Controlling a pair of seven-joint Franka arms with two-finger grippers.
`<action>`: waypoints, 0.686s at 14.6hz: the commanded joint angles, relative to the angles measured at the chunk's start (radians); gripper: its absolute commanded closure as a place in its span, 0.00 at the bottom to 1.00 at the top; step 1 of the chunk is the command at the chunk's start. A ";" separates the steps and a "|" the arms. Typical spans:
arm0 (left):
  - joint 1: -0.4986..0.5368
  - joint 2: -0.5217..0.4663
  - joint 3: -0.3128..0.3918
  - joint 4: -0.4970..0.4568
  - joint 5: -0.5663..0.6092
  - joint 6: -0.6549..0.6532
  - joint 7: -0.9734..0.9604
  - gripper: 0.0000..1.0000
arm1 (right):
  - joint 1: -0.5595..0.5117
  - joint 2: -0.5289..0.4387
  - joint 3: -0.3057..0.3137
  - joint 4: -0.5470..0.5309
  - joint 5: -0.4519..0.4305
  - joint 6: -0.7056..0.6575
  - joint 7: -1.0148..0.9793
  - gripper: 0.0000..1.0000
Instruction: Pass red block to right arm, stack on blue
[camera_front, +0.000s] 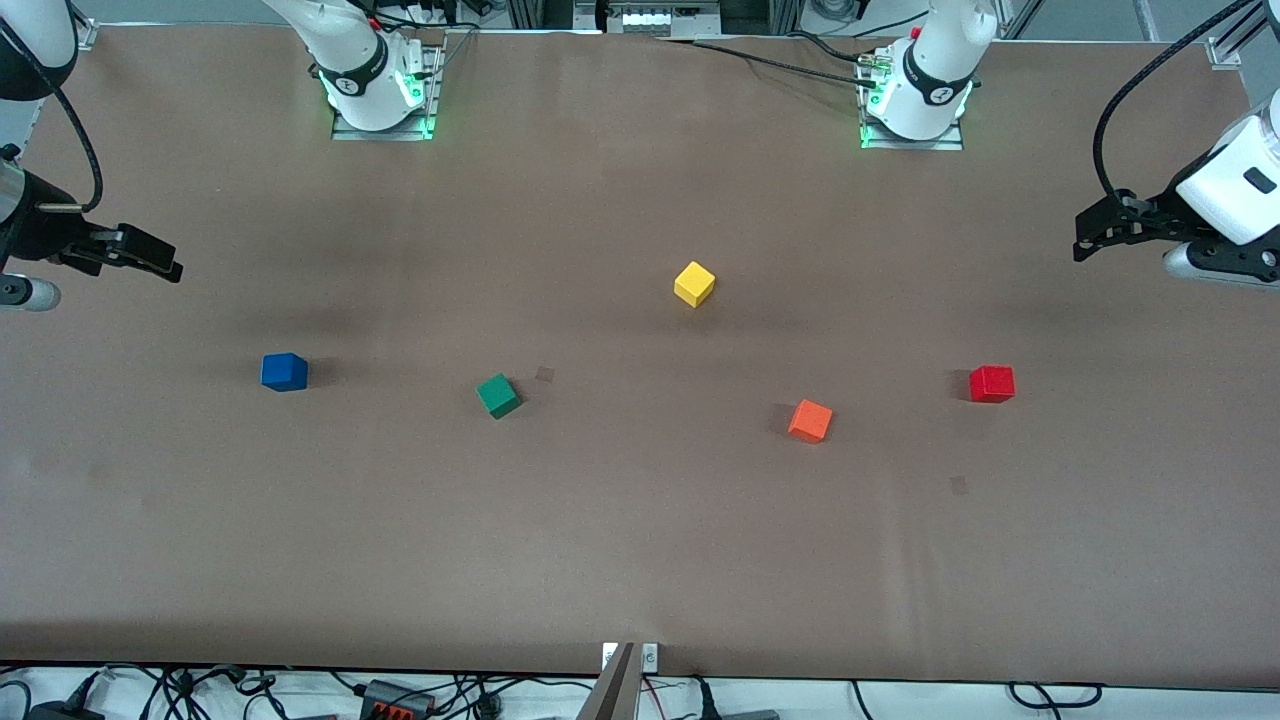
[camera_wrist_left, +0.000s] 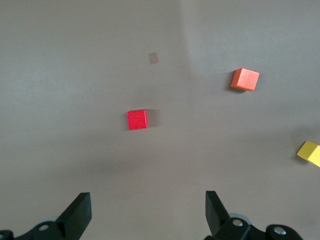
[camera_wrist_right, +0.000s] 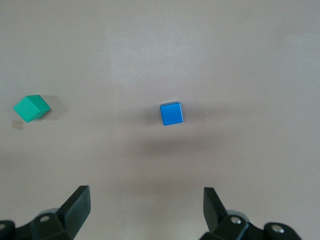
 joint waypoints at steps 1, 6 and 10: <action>-0.008 -0.008 0.007 0.012 -0.003 -0.020 0.021 0.00 | -0.006 -0.023 0.007 -0.014 -0.009 0.005 -0.015 0.00; -0.006 -0.007 0.008 0.012 -0.002 -0.020 0.009 0.00 | -0.008 -0.023 0.005 -0.016 -0.009 0.002 -0.015 0.00; 0.000 0.013 0.017 0.011 -0.002 -0.019 -0.022 0.00 | -0.005 -0.023 0.008 -0.014 -0.011 0.003 -0.015 0.00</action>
